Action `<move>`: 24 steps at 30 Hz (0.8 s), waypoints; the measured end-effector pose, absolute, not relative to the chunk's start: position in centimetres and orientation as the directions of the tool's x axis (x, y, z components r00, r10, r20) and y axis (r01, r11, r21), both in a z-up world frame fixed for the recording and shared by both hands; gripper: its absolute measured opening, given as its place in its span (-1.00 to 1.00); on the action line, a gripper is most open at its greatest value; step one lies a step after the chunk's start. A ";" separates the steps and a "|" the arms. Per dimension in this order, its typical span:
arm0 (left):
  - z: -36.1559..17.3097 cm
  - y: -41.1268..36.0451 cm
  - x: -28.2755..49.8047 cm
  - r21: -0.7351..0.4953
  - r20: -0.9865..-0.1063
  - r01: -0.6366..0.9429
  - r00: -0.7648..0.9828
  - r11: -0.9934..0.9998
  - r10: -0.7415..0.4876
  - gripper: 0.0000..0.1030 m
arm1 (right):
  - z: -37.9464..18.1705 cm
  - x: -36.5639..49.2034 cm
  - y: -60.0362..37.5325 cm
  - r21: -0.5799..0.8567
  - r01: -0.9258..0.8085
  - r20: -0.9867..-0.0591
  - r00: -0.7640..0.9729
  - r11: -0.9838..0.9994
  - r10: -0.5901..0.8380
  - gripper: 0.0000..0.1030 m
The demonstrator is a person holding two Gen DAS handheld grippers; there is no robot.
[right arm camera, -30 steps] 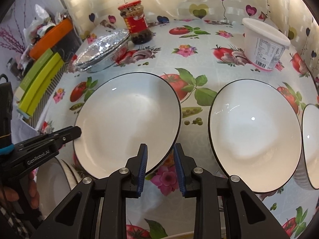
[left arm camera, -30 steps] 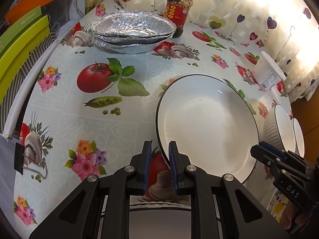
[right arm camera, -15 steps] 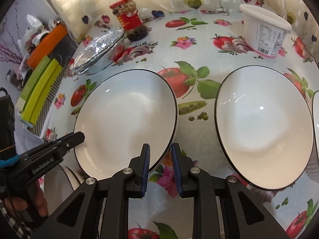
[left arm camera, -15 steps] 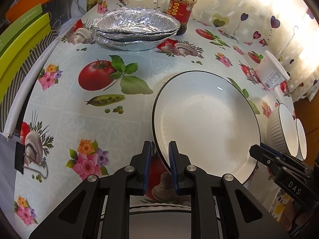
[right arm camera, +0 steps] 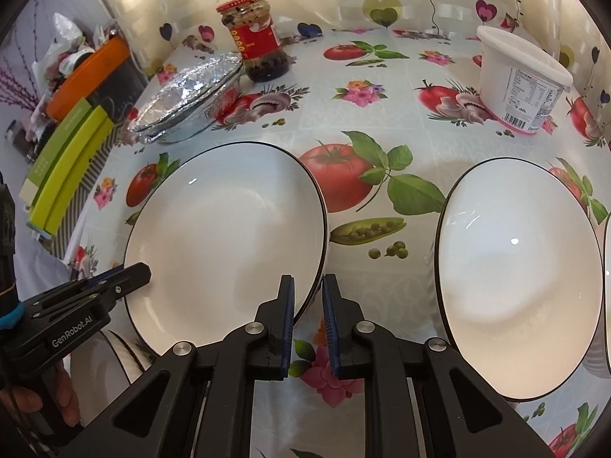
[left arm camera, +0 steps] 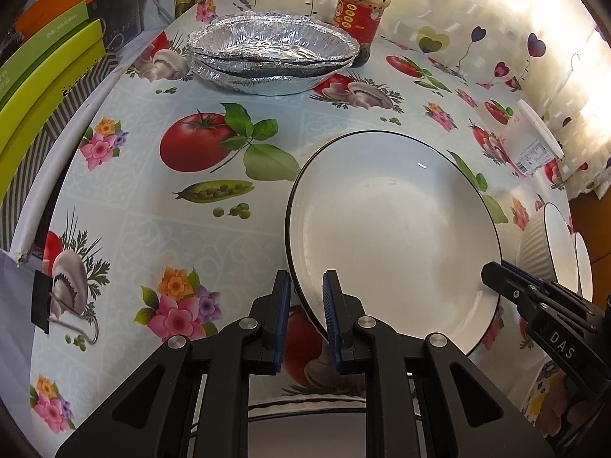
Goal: Organize plates and bowls
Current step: 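Hold the white plate upright above the table beside the other plates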
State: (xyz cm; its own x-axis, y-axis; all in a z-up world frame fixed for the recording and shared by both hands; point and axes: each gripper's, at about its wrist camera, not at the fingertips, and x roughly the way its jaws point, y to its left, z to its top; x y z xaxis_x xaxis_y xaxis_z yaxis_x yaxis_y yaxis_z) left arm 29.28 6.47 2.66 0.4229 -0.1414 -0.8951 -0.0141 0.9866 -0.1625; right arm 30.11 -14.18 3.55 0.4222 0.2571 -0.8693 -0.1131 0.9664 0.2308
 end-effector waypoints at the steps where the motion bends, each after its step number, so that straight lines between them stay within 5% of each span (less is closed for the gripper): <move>1: 2.6 6.5 29.3 -0.161 -0.896 -0.016 0.422 0.987 -0.139 -0.65 | 3.5 30.2 -14.1 0.232 -0.112 -0.870 0.420 0.966 0.258 -0.70; 24: 2.3 7.2 29.5 -0.198 -0.889 -0.039 0.428 0.979 -0.162 -0.68 | 2.6 30.9 -13.7 0.256 -0.093 -0.871 0.409 0.962 0.272 -0.69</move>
State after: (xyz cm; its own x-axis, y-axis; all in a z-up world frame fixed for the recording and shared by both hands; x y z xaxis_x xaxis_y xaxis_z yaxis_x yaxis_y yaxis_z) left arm 29.47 7.21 2.26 0.4281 -0.1623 -0.8890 -0.0393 0.9795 -0.1977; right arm 30.94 -13.72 2.60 0.4089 0.2717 -0.8712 -0.0931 0.9621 0.2564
